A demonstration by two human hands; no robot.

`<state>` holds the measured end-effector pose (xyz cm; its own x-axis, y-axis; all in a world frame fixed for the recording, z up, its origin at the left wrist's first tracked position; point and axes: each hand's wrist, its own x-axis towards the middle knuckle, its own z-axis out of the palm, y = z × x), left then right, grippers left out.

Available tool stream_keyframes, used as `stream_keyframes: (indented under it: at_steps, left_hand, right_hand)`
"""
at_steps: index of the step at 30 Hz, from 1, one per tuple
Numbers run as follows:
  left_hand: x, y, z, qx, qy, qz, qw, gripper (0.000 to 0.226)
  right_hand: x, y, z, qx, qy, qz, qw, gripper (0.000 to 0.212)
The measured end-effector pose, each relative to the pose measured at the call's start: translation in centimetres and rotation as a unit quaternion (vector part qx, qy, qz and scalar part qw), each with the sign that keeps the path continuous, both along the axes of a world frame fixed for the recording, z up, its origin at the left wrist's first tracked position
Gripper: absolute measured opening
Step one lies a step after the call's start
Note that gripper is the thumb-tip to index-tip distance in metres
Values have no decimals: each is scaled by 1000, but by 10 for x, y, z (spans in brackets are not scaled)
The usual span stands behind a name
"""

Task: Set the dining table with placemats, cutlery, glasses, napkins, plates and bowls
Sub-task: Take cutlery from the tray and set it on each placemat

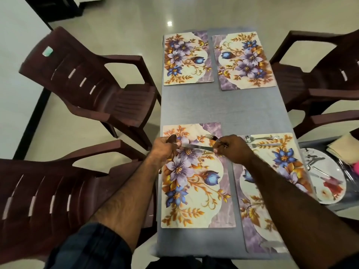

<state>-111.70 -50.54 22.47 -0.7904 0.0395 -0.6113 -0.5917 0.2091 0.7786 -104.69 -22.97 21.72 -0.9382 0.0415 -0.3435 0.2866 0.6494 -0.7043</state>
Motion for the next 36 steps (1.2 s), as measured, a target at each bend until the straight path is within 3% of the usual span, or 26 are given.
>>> stream_keyframes:
  at_steps: [4, 8, 12, 17, 22, 29, 33, 36]
  left_hand:
    - [-27, 1, -21, -32, 26, 12, 999, 11]
    - [-60, -1, -61, -178, 89, 1, 980, 18]
    - [-84, 11, -83, -238, 114, -7, 965, 5]
    - [-94, 18, -96, -263, 130, 13, 956, 3]
    - [-100, 16, -103, -272, 118, 19, 955, 17]
    - [-95, 17, -92, -232, 104, 43, 966, 19]
    - [-75, 7, -80, -85, 83, 93, 989, 18]
    - [-37, -2, -57, 13, 77, 43, 996, 13]
  right_hand:
    - [-37, 13, -22, 8, 16, -30, 999, 13]
    - [-76, 7, -55, 28, 39, -52, 998, 5]
    - [-103, 0, -87, 89, 61, -70, 992, 16]
    - [-114, -2, -108, 117, 75, -126, 982, 22]
    - [-119, -1, -112, 134, 61, -136, 980, 23]
    - [-114, -3, -106, 111, 72, -155, 979, 34]
    - [-90, -2, -88, 73, 115, -214, 967, 27]
    - [-51, -14, -70, 27, 117, -221, 968, 34]
